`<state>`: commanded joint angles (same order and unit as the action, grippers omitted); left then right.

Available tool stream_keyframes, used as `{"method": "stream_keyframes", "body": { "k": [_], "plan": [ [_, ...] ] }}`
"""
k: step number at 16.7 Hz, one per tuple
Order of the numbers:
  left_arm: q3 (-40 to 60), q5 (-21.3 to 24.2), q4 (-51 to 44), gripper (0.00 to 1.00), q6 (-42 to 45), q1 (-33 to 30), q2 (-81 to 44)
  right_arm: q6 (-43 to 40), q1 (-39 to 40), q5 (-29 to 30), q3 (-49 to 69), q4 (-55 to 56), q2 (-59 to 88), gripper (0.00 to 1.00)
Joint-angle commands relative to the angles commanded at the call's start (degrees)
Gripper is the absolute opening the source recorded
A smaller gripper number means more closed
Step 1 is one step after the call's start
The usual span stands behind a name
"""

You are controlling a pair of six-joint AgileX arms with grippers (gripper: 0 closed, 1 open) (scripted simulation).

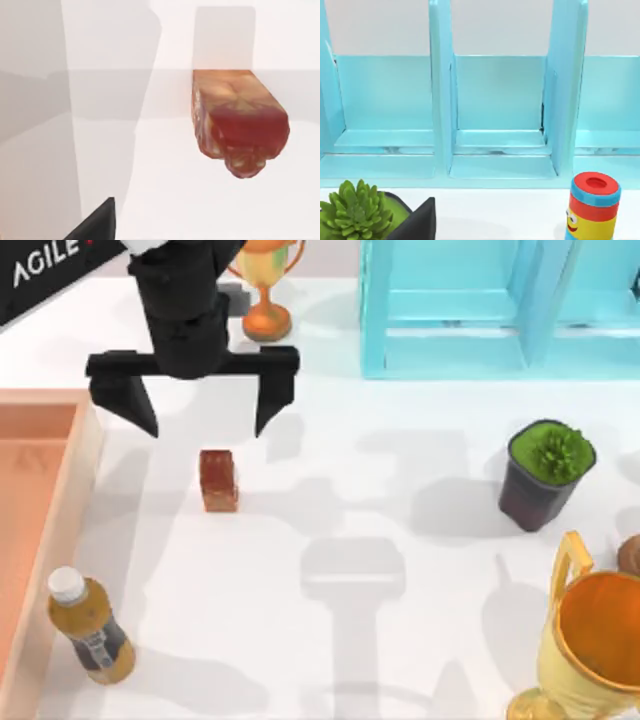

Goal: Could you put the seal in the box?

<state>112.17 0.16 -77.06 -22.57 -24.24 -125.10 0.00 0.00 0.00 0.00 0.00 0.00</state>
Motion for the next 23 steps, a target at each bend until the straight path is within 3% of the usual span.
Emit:
{"method": "stream_keyframes", "body": {
  "k": [5, 13, 18, 23],
  "plan": [
    [-1.05, 0.01, 1.0, 1.0, 0.14, 0.26, 0.05, 0.0, 0.0, 0.0, 0.0, 0.0, 0.0, 1.0],
    [-15.08, 0.04, 18.98, 1.0, 0.19, 0.15, -3.59, 0.0, 0.0, 0.0, 0.0, 0.0, 0.0, 1.0],
    [-16.44, 0.04, 20.48, 1.0, 0.18, 0.13, -4.03, 0.0, 0.0, 0.0, 0.0, 0.0, 0.0, 1.0],
    [-16.44, 0.04, 20.48, 0.62, 0.18, 0.13, -4.03, 0.0, 0.0, 0.0, 0.0, 0.0, 0.0, 1.0]
  ]
}}
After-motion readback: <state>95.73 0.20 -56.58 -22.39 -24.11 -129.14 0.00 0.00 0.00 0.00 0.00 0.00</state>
